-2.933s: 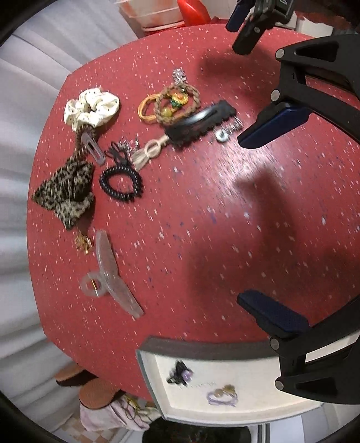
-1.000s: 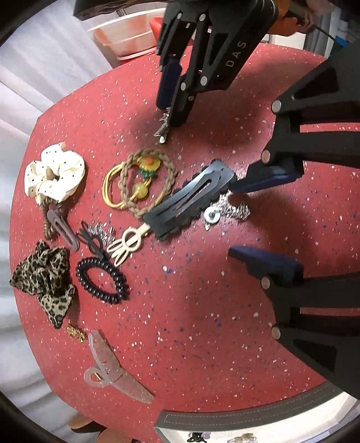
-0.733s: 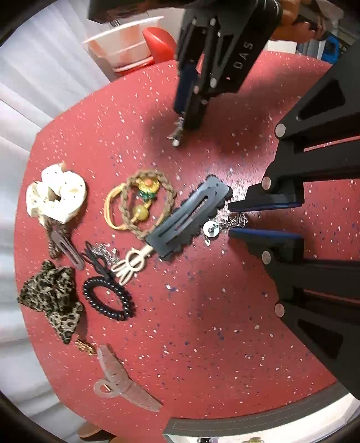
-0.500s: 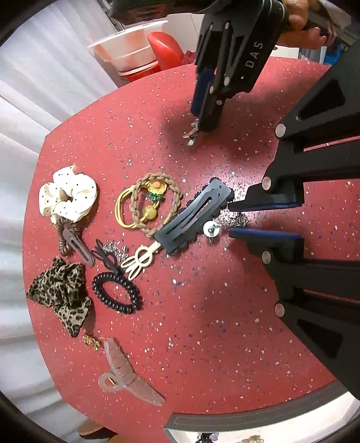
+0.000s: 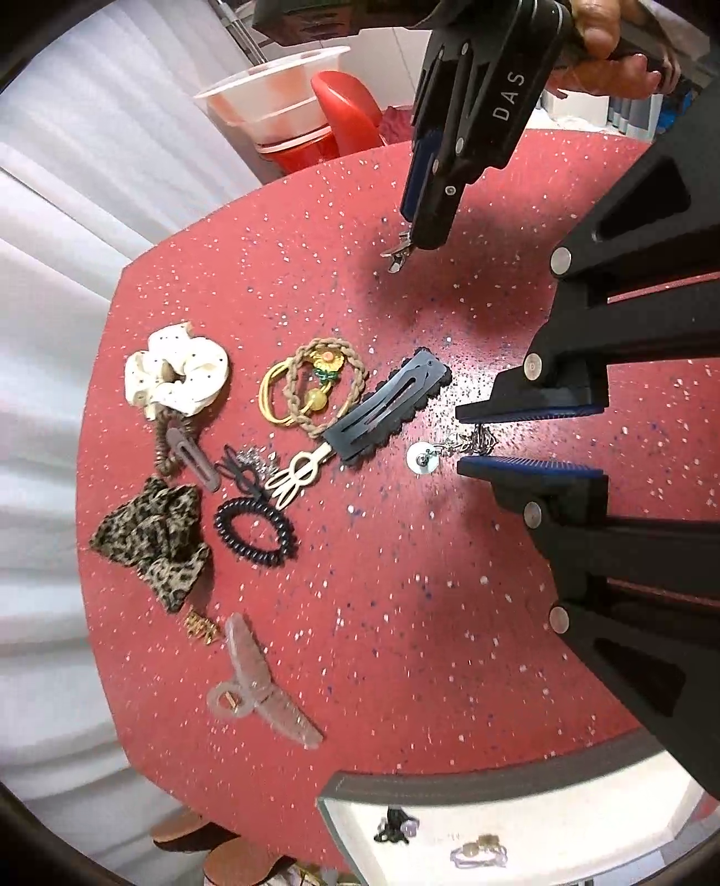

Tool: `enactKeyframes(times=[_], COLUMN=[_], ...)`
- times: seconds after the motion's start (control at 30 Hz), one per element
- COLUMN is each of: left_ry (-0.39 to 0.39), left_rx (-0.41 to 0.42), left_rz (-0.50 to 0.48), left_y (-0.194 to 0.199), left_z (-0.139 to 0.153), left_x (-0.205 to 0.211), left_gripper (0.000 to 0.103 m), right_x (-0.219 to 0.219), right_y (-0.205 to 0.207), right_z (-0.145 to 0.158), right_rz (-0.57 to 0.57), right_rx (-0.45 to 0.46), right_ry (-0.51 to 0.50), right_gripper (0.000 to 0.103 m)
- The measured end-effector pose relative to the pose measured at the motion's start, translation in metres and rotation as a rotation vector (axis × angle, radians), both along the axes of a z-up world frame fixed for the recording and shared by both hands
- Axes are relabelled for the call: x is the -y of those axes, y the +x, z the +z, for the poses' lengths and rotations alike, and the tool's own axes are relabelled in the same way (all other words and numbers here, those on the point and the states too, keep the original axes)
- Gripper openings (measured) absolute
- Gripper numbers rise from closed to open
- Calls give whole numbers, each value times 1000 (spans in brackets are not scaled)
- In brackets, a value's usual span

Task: Organize jewelry
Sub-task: 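Carry the silver charm and star barrette toward the white tray with both grippers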

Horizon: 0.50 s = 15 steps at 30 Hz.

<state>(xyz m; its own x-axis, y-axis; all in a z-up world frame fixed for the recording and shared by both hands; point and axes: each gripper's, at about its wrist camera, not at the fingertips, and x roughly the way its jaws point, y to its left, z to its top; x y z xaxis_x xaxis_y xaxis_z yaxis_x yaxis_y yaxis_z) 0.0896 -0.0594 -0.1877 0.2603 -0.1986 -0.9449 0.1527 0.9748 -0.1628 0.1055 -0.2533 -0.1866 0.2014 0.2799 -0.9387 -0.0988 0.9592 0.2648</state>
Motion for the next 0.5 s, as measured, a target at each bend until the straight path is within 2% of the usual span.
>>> enactKeyframes(times=[0.5], left_ry=[5], left_rx=[45], left_rz=[35], left_y=[-25], left_z=[55], left_x=[-46], left_gripper=[13], right_x=[-31], right_y=[-16], right_z=[52], right_rz=[-4], right_rx=[30], right_ry=[10], right_gripper=[31])
